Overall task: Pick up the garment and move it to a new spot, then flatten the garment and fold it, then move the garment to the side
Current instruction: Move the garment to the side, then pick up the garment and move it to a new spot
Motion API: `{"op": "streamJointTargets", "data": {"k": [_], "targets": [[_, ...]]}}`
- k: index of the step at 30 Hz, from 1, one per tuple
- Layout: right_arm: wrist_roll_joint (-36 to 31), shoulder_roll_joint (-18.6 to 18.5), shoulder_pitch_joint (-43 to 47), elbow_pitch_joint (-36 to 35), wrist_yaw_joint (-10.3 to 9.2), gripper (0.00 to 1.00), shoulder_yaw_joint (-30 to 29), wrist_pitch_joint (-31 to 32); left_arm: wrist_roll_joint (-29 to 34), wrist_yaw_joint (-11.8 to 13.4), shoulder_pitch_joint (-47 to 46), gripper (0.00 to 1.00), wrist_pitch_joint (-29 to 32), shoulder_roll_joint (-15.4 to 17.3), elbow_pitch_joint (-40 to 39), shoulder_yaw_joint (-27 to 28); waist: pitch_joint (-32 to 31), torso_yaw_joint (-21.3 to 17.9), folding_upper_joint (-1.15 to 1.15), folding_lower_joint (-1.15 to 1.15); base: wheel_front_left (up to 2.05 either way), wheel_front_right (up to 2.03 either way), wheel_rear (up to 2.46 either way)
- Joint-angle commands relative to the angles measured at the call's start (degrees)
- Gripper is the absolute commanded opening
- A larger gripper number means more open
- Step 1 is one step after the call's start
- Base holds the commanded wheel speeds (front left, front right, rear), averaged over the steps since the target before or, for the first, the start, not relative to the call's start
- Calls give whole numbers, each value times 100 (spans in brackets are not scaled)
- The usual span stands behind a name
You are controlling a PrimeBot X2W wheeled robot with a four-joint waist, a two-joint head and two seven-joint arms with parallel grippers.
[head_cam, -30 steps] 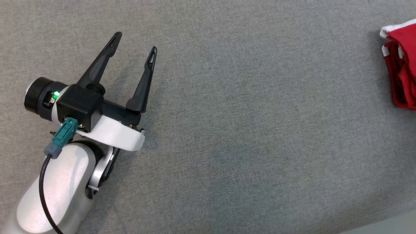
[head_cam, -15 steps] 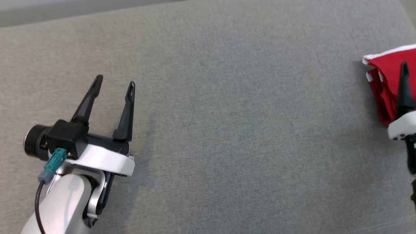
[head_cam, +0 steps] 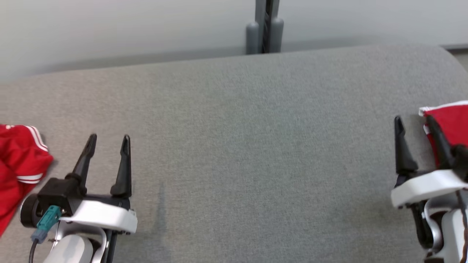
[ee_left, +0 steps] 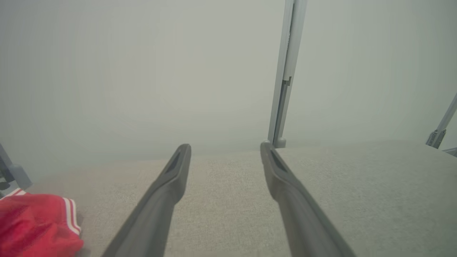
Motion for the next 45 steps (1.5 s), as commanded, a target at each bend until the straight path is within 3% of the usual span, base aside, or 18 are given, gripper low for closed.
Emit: {"op": "streamJointTargets", "data": {"k": [1, 19, 45], "targets": [[42, 19, 190, -106, -2, 100, 21, 82, -19, -49, 97, 100, -20, 43, 33, 1, -275, 168, 0, 0, 0, 0, 0], [42, 162, 1466, -944, -1, 100, 248, 641, -212, -92, 723, 100, -11, 173, 241, -7, -1053, 379, 0, 0, 0, 0, 0], [78, 186, 1483, -1019, -1, 100, 243, 695, -256, -80, 488, 100, 96, 241, 319, -99, -963, 378, 0, 0, 0, 0, 0]]}}
